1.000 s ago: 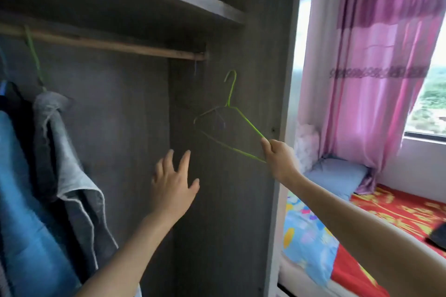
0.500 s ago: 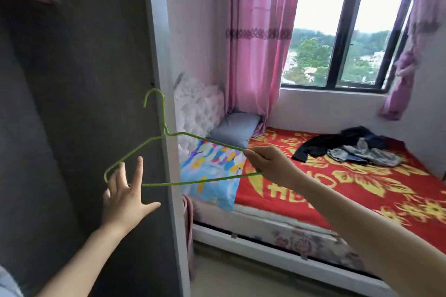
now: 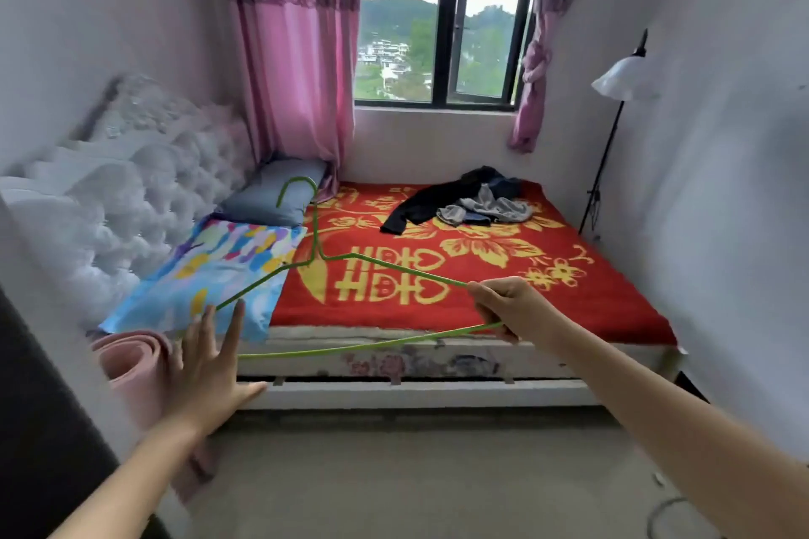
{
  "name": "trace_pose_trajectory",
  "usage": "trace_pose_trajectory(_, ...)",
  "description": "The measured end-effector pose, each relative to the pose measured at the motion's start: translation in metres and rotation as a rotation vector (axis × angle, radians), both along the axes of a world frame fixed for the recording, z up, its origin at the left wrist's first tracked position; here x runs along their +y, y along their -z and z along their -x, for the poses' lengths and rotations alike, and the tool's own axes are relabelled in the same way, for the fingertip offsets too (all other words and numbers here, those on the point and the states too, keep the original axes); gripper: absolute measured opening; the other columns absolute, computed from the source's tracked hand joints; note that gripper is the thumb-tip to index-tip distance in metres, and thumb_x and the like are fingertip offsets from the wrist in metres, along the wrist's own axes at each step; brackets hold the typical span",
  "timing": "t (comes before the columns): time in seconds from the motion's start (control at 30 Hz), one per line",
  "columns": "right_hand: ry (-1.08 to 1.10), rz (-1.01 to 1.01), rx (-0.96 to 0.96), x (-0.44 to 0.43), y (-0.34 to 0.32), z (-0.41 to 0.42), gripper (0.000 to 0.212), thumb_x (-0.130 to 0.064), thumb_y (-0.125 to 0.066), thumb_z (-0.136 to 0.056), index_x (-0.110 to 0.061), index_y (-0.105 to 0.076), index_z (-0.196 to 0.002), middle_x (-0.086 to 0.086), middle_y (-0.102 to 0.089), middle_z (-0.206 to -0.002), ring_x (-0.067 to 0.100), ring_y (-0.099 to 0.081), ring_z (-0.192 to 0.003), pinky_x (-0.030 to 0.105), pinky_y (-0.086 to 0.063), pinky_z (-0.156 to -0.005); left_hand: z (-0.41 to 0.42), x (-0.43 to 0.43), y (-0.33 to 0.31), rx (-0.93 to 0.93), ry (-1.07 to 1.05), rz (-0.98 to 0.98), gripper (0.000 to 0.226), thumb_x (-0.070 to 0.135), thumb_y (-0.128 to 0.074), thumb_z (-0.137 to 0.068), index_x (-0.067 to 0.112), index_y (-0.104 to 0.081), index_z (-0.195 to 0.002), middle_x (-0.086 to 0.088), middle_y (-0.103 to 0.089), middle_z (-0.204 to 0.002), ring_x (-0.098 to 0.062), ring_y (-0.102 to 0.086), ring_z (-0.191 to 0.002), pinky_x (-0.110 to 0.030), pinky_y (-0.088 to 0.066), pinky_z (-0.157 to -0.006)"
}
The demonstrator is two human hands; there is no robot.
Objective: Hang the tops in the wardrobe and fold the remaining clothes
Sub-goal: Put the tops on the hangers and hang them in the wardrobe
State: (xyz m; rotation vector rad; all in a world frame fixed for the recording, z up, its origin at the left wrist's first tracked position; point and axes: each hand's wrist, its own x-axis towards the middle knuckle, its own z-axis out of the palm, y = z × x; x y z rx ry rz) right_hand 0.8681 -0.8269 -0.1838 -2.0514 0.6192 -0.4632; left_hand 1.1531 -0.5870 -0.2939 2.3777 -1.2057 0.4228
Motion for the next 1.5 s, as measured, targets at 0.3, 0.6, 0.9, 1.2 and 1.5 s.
trace_pose_trajectory(0.3,0.178,-0.063,0.076,-0.047,0.029,0.157,0.040,-0.024,-0.044,-0.096,-0.011,-0.047,-0.059,-0.011,-0.043,-0.044,0.003,-0.037,-0.035,0.015,-0.033,-0.034,0.068,-0.115,0.015,-0.057,0.392,-0.025,0.118,0.025,-0.098,-0.017,0.013,-0.042,-0.121,-0.012,-0.034,-0.098,-0.039,-0.050,-0.076,-0.057,-0.050,-0.053)
trace_pose_trajectory(0.6,0.289,-0.084,0.483,-0.039,0.039,0.251,0.027,-0.034,-0.055,-0.092,-0.010,-0.067,-0.091,0.002,-0.067,-0.084,0.007,-0.062,-0.077,0.025,-0.049,-0.080,0.158,-0.232,0.029,-0.076,0.821,0.014,0.111,0.014,-0.097,-0.019,0.004,-0.043,-0.115,-0.028,-0.058,-0.098,-0.044,-0.058,-0.079,-0.058,-0.049,-0.058)
trace_pose_trajectory(0.9,0.627,-0.287,0.272,-0.010,0.011,0.251,0.019,-0.028,-0.047,-0.097,-0.012,-0.057,-0.102,0.003,-0.061,-0.071,0.009,-0.056,-0.051,0.015,-0.040,-0.046,0.267,-0.335,0.027,-0.154,1.307,0.196,0.083,0.040,-0.063,-0.042,0.009,-0.045,-0.116,-0.006,-0.043,-0.113,-0.028,-0.042,-0.099,-0.042,-0.036,-0.080)
trace_pose_trajectory(1.2,1.064,-0.311,0.205,0.038,-0.015,0.285,0.032,-0.031,-0.045,-0.098,-0.014,-0.063,-0.077,-0.003,-0.039,-0.043,0.005,-0.028,-0.032,0.014,-0.021,-0.035,0.363,-0.354,0.024,-0.048,1.521,0.321,0.084,0.046,-0.064,-0.059,0.010,-0.038,-0.130,-0.015,-0.044,-0.122,-0.036,-0.039,-0.113,-0.050,-0.028,-0.096)
trace_pose_trajectory(1.5,1.784,-0.164,-0.415,0.159,-0.053,0.388,0.036,-0.028,-0.038,-0.100,-0.006,-0.052,-0.075,-0.003,-0.032,-0.037,0.005,-0.020,-0.026,0.011,-0.013,-0.031,0.504,-0.273,0.007,0.125,1.713,-0.035,0.078,0.058,-0.042,-0.074,0.010,-0.034,-0.135,-0.026,-0.051,-0.129,-0.036,-0.031,-0.123,-0.059,-0.044,-0.086)
